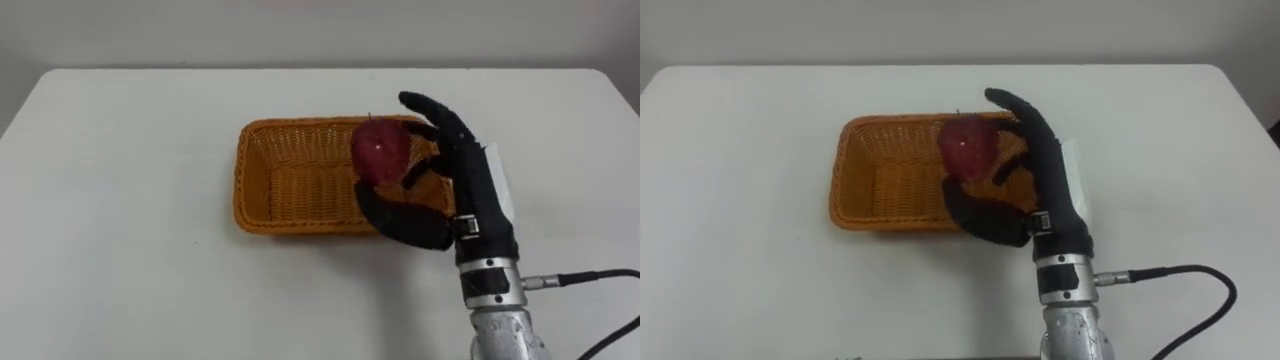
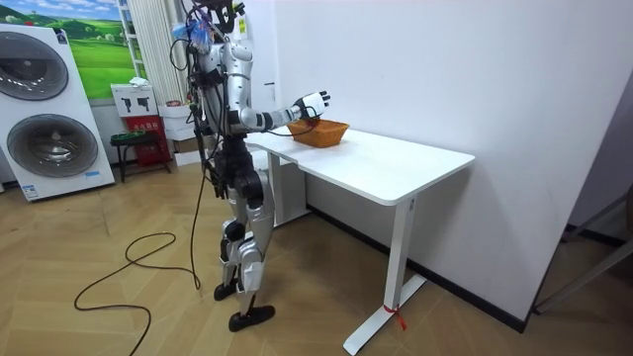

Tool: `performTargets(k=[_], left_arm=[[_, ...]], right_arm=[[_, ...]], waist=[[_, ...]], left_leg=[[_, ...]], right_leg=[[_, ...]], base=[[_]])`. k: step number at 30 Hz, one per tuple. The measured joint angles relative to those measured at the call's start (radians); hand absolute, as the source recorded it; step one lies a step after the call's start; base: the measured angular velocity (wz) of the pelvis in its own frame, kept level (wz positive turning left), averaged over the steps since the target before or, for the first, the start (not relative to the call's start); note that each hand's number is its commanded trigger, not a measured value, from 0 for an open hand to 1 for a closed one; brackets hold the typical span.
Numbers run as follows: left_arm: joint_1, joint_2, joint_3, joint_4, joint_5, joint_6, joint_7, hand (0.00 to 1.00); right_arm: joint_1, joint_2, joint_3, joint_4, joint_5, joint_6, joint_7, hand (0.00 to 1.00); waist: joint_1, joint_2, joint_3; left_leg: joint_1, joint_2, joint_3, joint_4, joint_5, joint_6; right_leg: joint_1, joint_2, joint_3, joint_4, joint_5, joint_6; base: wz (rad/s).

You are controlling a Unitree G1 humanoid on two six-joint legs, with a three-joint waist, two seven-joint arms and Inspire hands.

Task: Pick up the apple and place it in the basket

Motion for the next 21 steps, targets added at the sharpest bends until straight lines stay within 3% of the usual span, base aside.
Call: performTargets(k=[16,21], left_arm=[[0.001,0.001,-0.018,-0.029,0.001,0.017,-0.004,0.0],[0.013,0.0,0.012,-0.029,0.001,0.019,-0.001,0.0]], right_arm=[[0.0,0.0,-0.004,0.003,0.021,0.027,-0.003,0.0],[-0.003,0.002,-0.097,0.003,0.017,0.027,-0.04,0.0]], waist=[[-0.007,0.0,-0.0005],[-0.021,-0.004,-0.0029]], left_leg=[[-0.009,-0.003,-0.026,0.002,0.001,0.0],[-0.004,-0.004,-0.034,0.001,0.001,0.0]], right_leg=[[0.004,-0.002,-0.021,-0.001,0.0,0.0],[0.01,-0.002,-0.021,-0.002,0.0,0.0]], base=[[0.05],[0.06]])
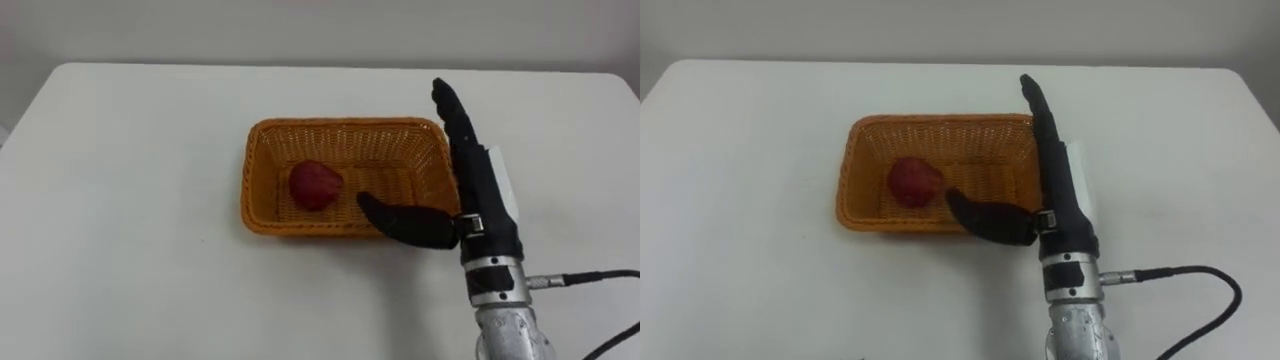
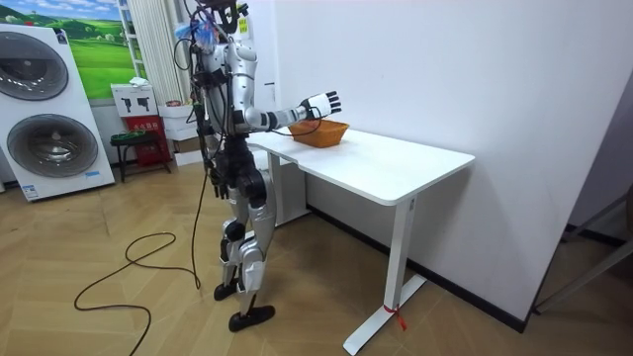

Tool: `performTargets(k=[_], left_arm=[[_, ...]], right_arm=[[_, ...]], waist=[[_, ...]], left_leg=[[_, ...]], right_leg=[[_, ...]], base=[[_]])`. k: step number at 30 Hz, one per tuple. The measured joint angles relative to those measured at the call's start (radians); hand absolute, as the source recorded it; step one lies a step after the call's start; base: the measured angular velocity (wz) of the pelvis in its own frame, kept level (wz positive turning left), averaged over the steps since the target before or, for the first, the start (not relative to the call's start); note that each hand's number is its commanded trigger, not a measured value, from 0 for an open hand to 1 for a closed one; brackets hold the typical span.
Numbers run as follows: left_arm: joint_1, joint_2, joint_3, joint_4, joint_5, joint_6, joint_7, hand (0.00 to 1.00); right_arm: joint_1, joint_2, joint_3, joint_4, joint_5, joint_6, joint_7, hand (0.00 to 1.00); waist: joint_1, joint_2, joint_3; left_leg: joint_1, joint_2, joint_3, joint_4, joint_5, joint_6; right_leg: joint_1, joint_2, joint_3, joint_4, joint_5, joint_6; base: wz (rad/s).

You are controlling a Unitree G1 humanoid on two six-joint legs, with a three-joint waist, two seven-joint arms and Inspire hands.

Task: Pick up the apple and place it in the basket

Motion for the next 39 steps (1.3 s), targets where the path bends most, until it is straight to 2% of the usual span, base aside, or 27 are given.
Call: performTargets(k=[2,4,7,9,10,12,13,15,17,18,19,21,24,27,31,34,36,37,39], left_arm=[[0.004,0.001,0.011,0.0,0.0,0.0,0.013,0.0],[0.005,0.007,0.014,0.0,-0.005,-0.001,0.02,0.0],[0.021,0.013,0.052,-0.015,-0.004,-0.005,0.028,0.0],[0.053,0.018,0.108,-0.035,-0.004,-0.008,0.034,0.0],[0.06,0.019,0.123,-0.039,-0.003,-0.008,0.036,0.0],[0.083,0.025,0.169,-0.04,0.001,-0.008,0.053,0.0],[0.087,0.028,0.173,-0.04,0.001,-0.008,0.06,0.0],[0.094,0.031,0.205,-0.041,0.008,-0.008,0.072,0.0],[0.094,0.033,0.21,-0.053,0.014,-0.007,0.078,0.0],[0.094,0.033,0.216,-0.071,0.015,-0.007,0.078,0.0],[0.095,0.033,0.22,-0.081,0.015,-0.007,0.078,0.0],[0.094,0.033,0.236,-0.087,0.014,-0.008,0.086,0.0],[0.096,0.028,0.25,-0.105,0.028,-0.005,0.087,0.0],[0.095,0.027,0.258,-0.12,0.036,-0.004,0.085,0.0],[0.097,0.021,0.286,-0.121,0.039,0.0,0.077,0.0],[0.101,0.007,0.302,-0.119,0.053,0.007,0.065,0.0],[0.106,-0.003,0.306,-0.12,0.066,0.023,0.049,0.0],[0.107,-0.004,0.306,-0.121,0.074,0.026,0.049,0.0],[0.098,-0.012,0.306,-0.118,0.084,0.03,0.048,0.0]], right_arm=[[-0.006,-0.001,-0.044,0.0,-0.001,0.0,-0.05,0.0],[-0.009,-0.002,-0.093,0.002,0.0,-0.001,-0.102,0.0],[-0.012,-0.006,-0.212,0.009,0.011,-0.004,-0.187,0.0],[-0.027,-0.032,-0.322,0.042,0.033,-0.017,-0.263,0.0],[-0.026,-0.039,-0.349,0.048,0.038,-0.018,-0.284,0.0],[-0.038,-0.041,-0.471,0.096,0.098,-0.038,-0.366,0.0],[-0.042,-0.041,-0.502,0.112,0.12,-0.041,-0.387,0.0],[-0.057,-0.044,-0.609,0.189,0.208,-0.053,-0.461,0.0],[-0.057,-0.045,-0.67,0.26,0.306,-0.057,-0.495,0.0],[-0.057,-0.045,-0.706,0.306,0.383,-0.055,-0.5,0.0],[-0.055,-0.044,-0.724,0.324,0.422,-0.053,-0.504,0.0],[-0.055,-0.045,-0.768,0.397,0.599,-0.053,-0.518,0.0],[-0.053,-0.044,-0.827,0.516,0.808,-0.053,-0.529,0.0],[-0.047,-0.042,-0.84,0.682,0.947,-0.051,-0.521,0.0],[-0.031,-0.03,-0.838,0.872,1.053,-0.04,-0.464,0.0],[-0.03,-0.011,-0.835,1.055,1.088,-0.009,-0.391,0.0],[-0.023,0.009,-0.782,1.155,1.1,0.023,-0.341,0.0],[-0.022,0.014,-0.758,1.187,1.1,0.025,-0.324,0.0],[-0.008,0.041,-0.707,1.281,1.096,0.055,-0.249,0.0]], waist=[[-0.003,-0.002,-0.0006],[-0.006,-0.006,0.0023],[-0.014,-0.017,0.0034],[-0.035,-0.032,0.0015],[-0.038,-0.035,0.0006],[-0.065,-0.047,-0.0049],[-0.07,-0.047,-0.0054],[-0.092,-0.05,-0.0071],[-0.112,-0.05,-0.0071],[-0.122,-0.052,-0.0096],[-0.127,-0.052,-0.01],[-0.15,-0.045,-0.0104],[-0.171,-0.041,-0.0066],[-0.175,-0.034,-0.006],[-0.177,-0.026,-0.0084],[-0.167,-0.025,-0.0094],[-0.155,-0.024,-0.0086],[-0.155,-0.024,-0.0089],[-0.143,-0.024,-0.0078]], left_leg=[[0.002,0.0,0.002,-0.003,0.0,0.0],[0.008,0.0,0.001,-0.006,0.0,0.0],[0.012,0.0,0.001,-0.007,0.0,0.0],[0.012,0.0,0.0,-0.008,0.0,0.0],[0.012,0.001,0.0,-0.008,0.0,0.0],[0.013,0.0,-0.001,-0.008,0.0,0.0],[0.011,0.0,-0.002,-0.007,0.0,0.0],[0.008,0.0,-0.002,-0.006,0.0,0.0],[0.005,0.0,-0.002,-0.005,0.0,0.0],[-0.002,0.0,-0.002,-0.005,0.0,-0.001],[-0.005,0.0,-0.001,-0.004,0.0,-0.001],[-0.01,0.0,0.0,-0.001,0.0,-0.001],[-0.01,0.0,0.002,-0.001,0.001,-0.002],[-0.014,0.0,0.0,0.001,0.002,-0.003],[-0.015,0.0,-0.004,0.003,0.003,-0.004],[-0.013,0.0,-0.002,0.003,0.004,-0.005],[-0.014,0.001,0.002,0.002,0.004,-0.005],[-0.016,0.001,0.0,0.003,0.004,-0.005],[-0.02,0.001,-0.003,0.012,0.004,-0.005]], right_leg=[[0.0,0.0,-0.001,0.0,0.0,0.0],[0.005,0.0,-0.006,-0.001,0.0,0.0],[0.009,0.0,-0.006,-0.002,0.0,0.0],[0.009,0.0,-0.011,-0.003,0.0,0.0],[0.009,0.001,-0.011,-0.004,0.0,0.0],[0.014,0.001,-0.012,-0.016,0.0,0.0],[0.014,0.001,-0.012,-0.016,0.0,0.0],[0.015,0.001,-0.012,-0.016,0.0,0.0],[0.013,0.001,-0.012,-0.016,0.0,0.0],[0.008,0.0,-0.013,-0.016,0.0,0.0],[0.004,0.0,-0.013,-0.017,0.0,0.0],[0.0,0.0,-0.013,-0.016,0.0,0.0],[-0.002,0.0,0.005,-0.015,0.0,0.0],[-0.005,0.001,0.003,-0.015,0.0,0.0],[-0.002,0.001,0.004,-0.015,0.0,0.0],[0.0,0.001,0.011,-0.013,0.0,0.0],[-0.003,0.003,0.028,-0.012,0.0,-0.001],[-0.003,0.003,0.027,-0.011,0.0,-0.001],[-0.003,0.003,0.029,-0.006,0.0,-0.001]], base=[[-0.02],[0.0],[0.01],[0.02],[0.0],[0.0],[0.0],[0.0],[0.02],[0.0],[0.0],[-0.05],[-0.04],[-0.02],[0.05],[-0.02],[-0.05],[0.04],[0.06]])
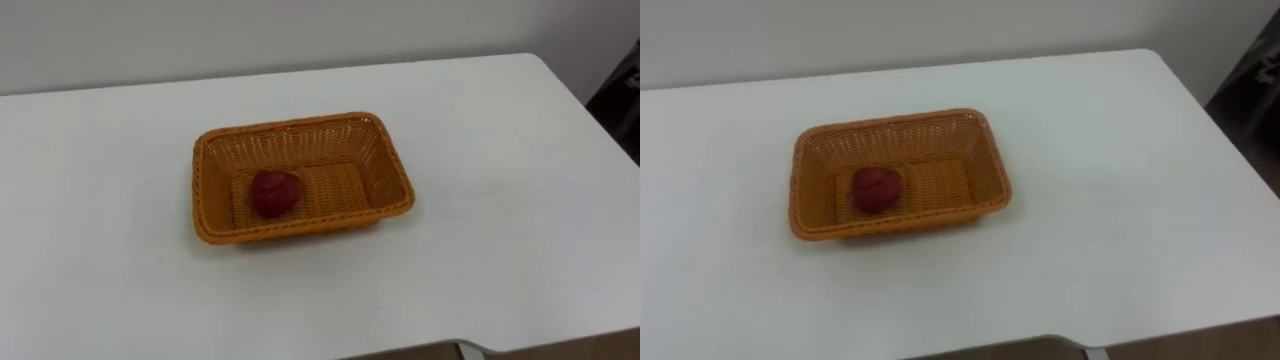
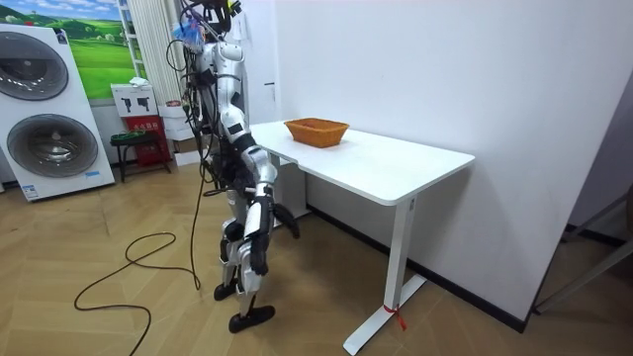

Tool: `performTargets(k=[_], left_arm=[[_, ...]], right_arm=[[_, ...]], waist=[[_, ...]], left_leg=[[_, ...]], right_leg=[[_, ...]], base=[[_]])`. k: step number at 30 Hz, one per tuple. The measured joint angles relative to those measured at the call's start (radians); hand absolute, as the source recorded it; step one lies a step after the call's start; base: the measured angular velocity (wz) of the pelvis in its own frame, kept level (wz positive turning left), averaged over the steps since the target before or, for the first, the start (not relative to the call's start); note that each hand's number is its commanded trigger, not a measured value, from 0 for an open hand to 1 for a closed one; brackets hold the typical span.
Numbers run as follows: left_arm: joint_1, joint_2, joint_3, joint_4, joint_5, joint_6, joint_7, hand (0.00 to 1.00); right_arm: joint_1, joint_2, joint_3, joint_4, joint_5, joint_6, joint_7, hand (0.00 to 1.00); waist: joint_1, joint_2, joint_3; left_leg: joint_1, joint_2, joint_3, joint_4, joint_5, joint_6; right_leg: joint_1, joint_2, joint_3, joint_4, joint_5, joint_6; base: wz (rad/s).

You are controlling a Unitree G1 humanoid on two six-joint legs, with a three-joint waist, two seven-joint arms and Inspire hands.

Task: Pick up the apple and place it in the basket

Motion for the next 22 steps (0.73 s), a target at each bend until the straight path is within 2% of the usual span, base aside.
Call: performTargets(k=[1,4,6,10,12,13,16,18,22], left_arm=[[-0.002,-0.002,0.001,0.001,0.0,0.0,0.0,0.0],[-0.011,-0.008,0.004,0.012,0.009,0.002,-0.002,0.0],[-0.009,-0.008,0.005,0.02,0.037,0.014,-0.014,0.0],[-0.012,-0.016,-0.003,0.02,0.036,0.037,-0.016,0.0],[-0.016,-0.028,-0.003,0.021,0.038,0.041,-0.02,0.0],[-0.016,-0.031,-0.003,0.021,0.039,0.044,-0.02,0.0],[-0.016,-0.039,-0.008,0.029,0.041,0.051,-0.021,0.0],[-0.02,-0.039,-0.035,0.039,0.039,0.067,-0.019,0.0],[-0.02,-0.041,-0.061,0.041,0.035,0.079,-0.019,0.0]], right_arm=[[0.0,0.007,0.01,0.02,-0.008,0.01,0.018,0.0],[0.0,0.03,0.087,0.118,-0.131,0.056,0.124,0.0],[0.009,0.034,0.155,0.141,-0.269,0.102,0.206,0.0],[0.018,0.035,0.254,0.167,-0.447,0.139,0.297,0.0],[0.018,0.038,0.288,0.176,-0.561,0.168,0.337,0.0],[0.017,0.038,0.3,0.178,-0.591,0.174,0.346,0.0],[-0.004,0.039,0.342,0.195,-0.725,0.196,0.392,0.0],[-0.025,0.038,0.383,0.207,-0.806,0.221,0.415,0.0],[-0.046,0.037,0.444,0.206,-0.882,0.238,0.461,0.0]], waist=[[0.002,0.004,0.0024],[0.008,0.006,0.003],[0.009,0.007,0.0044],[0.02,0.013,0.0044],[0.035,0.023,0.0068],[0.038,0.026,0.0062],[0.054,0.036,0.0114],[0.06,0.036,0.0119],[0.087,0.034,0.0124]], left_leg=[[0.0,0.0,0.0,0.002,0.0,0.0],[0.003,0.0,0.0,0.004,0.0,0.0],[0.006,0.001,0.002,0.006,0.0,0.0],[0.008,0.0,0.003,0.009,0.0,0.0],[0.019,0.0,-0.004,0.009,-0.002,0.001],[0.022,0.0,-0.006,0.009,-0.002,0.001],[0.032,-0.001,-0.01,0.007,-0.002,0.001],[0.038,-0.006,-0.013,0.007,-0.002,0.001],[0.049,-0.011,-0.023,0.004,-0.002,0.001]], right_leg=[[0.0,0.0,0.001,0.002,0.0,0.0],[0.0,0.0,0.004,0.008,0.0,0.0],[0.002,0.0,0.001,0.009,0.001,-0.002],[0.004,0.001,0.003,0.01,0.002,-0.003],[0.017,0.0,0.001,0.009,0.002,-0.004],[0.02,0.0,-0.002,0.009,0.002,-0.004],[0.032,-0.003,-0.012,0.008,0.0,-0.005],[0.035,-0.007,-0.022,0.007,-0.008,-0.005],[0.047,-0.011,-0.028,0.006,-0.015,-0.003]], base=[[0.0],[-0.01],[-0.05],[0.0],[0.02],[0.06],[0.06],[0.11],[0.03]])
